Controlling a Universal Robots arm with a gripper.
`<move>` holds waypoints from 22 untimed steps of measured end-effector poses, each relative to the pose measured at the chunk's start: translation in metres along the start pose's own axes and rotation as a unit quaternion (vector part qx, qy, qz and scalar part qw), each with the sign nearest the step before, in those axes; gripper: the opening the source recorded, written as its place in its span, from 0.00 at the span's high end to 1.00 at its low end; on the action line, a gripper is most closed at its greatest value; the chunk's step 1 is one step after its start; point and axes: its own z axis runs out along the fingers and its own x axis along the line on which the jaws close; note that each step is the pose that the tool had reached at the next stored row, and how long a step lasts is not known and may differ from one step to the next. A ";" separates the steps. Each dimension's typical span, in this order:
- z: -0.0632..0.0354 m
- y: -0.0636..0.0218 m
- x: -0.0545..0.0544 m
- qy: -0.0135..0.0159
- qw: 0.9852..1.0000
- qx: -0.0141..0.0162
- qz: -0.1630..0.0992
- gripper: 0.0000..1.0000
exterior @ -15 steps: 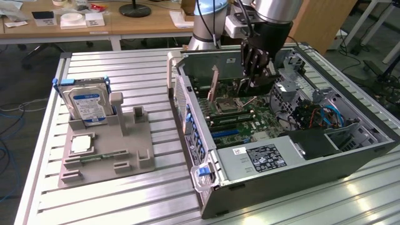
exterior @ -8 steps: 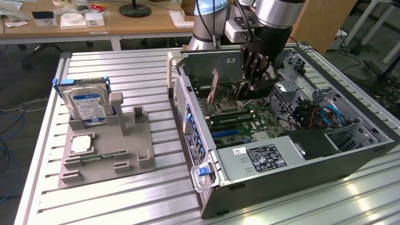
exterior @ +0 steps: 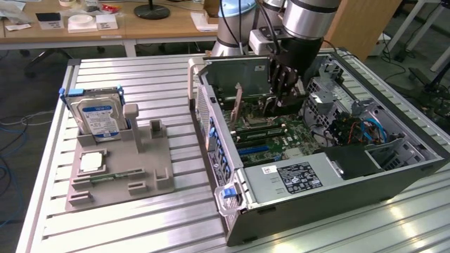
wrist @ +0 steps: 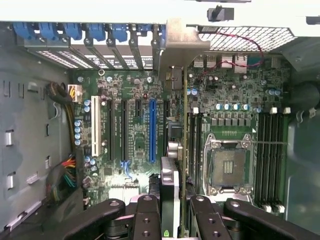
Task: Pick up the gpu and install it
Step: 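Insert the gpu into the slot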
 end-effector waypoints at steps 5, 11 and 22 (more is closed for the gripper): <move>0.0051 0.0001 0.003 0.000 1.000 0.001 -0.003 0.73; 0.0149 0.0008 0.004 0.000 1.000 0.002 -0.003 0.73; 0.0264 0.0068 0.015 0.000 1.000 0.002 0.001 0.73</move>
